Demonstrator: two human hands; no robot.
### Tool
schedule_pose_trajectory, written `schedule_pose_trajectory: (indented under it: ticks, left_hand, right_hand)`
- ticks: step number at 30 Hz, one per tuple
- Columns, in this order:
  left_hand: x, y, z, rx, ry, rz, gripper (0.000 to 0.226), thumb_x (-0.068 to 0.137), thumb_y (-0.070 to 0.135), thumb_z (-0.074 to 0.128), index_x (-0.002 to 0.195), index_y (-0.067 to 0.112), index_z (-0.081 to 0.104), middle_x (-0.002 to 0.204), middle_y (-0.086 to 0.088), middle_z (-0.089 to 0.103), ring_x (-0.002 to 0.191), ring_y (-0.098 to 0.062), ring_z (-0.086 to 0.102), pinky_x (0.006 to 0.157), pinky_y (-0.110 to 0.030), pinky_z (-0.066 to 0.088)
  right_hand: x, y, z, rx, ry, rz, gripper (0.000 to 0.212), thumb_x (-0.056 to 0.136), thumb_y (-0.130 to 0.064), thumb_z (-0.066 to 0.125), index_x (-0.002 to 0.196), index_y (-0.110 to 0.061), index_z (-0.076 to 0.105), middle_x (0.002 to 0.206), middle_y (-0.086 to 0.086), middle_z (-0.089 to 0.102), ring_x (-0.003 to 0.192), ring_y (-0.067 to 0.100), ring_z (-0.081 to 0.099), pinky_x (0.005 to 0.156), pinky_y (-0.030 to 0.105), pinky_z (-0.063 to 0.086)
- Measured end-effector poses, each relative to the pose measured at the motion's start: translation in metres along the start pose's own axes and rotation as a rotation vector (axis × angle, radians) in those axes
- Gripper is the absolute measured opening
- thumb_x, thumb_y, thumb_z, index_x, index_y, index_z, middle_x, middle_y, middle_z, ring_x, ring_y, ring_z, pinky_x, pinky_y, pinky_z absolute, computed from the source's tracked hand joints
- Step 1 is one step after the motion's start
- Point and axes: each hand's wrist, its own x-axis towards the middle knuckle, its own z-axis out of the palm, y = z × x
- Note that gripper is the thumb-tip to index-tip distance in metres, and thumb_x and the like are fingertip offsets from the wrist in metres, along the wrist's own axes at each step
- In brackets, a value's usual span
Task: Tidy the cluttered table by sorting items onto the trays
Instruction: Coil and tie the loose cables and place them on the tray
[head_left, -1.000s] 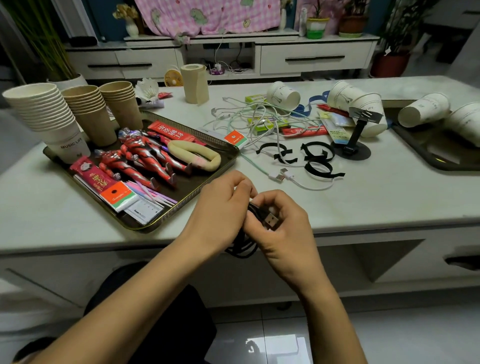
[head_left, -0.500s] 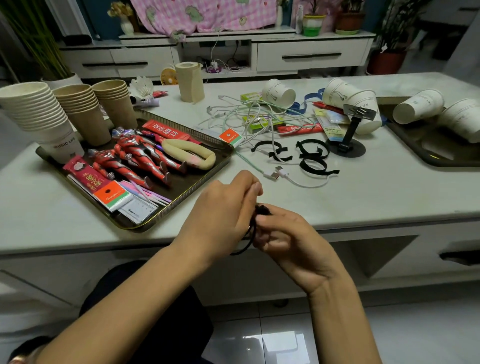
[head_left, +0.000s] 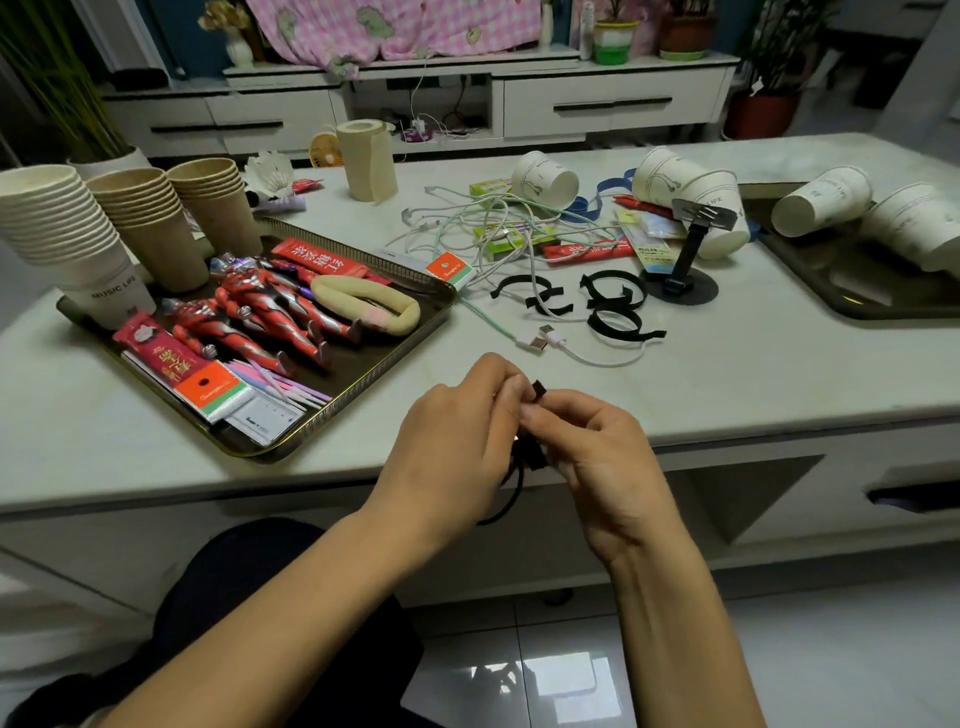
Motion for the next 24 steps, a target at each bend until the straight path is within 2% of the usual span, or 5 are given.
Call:
schedule_pose_trajectory:
  ticks: [6,15,19,21,24]
  left_hand:
    - [0.005,-0.004,0.005,-0.121,0.171,-0.209,0.021,0.098,0.017,0.039,0.081,0.022,0.050,0.071,0.010,0.057,0.067,-0.015,0.058,0.059,-0.024,0.040]
    - [0.001,0.001,0.011,-0.095,0.015,-0.314,0.021,0.098,0.023,0.035,0.087,0.014,0.050,0.076,-0.004,0.059,0.072,-0.022,0.054,0.065,-0.033,0.038]
    - [0.007,0.001,0.007,-0.234,0.116,-0.406,0.023,0.097,0.016,0.038,0.080,0.016,0.054,0.074,0.005,0.058,0.070,-0.012,0.053,0.059,-0.017,0.038]
    - [0.008,-0.002,0.006,-0.351,0.161,-0.475,0.027,0.096,0.014,0.039,0.075,0.021,0.055,0.073,0.005,0.056,0.068,-0.014,0.050,0.061,-0.024,0.037]
    - [0.009,-0.004,0.007,-0.430,0.189,-0.539,0.031,0.097,0.014,0.038,0.072,0.025,0.054,0.064,0.007,0.048,0.060,-0.012,0.041,0.065,-0.028,0.032]
  right_hand:
    - [-0.004,0.004,0.023,-0.087,0.225,-0.345,0.013,0.080,-0.001,0.067,0.075,-0.013,0.068,0.069,0.002,0.070,0.068,0.012,0.067,0.064,0.020,0.054]
    - [-0.007,0.007,0.017,-0.057,0.263,-0.301,0.009,0.075,-0.001,0.072,0.071,-0.008,0.068,0.062,-0.002,0.068,0.062,0.006,0.063,0.058,0.015,0.049]
    - [-0.009,0.007,0.016,-0.116,0.128,-0.423,0.012,0.076,0.002,0.070,0.076,-0.011,0.070,0.073,0.004,0.071,0.071,0.015,0.067,0.069,0.025,0.055]
    - [-0.008,0.007,0.015,-0.152,0.028,-0.405,0.009,0.075,0.000,0.069,0.079,-0.008,0.071,0.083,0.014,0.069,0.078,0.021,0.066,0.077,0.033,0.054]
    - [-0.006,0.005,0.011,-0.193,-0.048,-0.367,0.013,0.071,-0.018,0.067,0.078,-0.008,0.071,0.088,0.014,0.064,0.080,0.017,0.062,0.075,0.030,0.050]
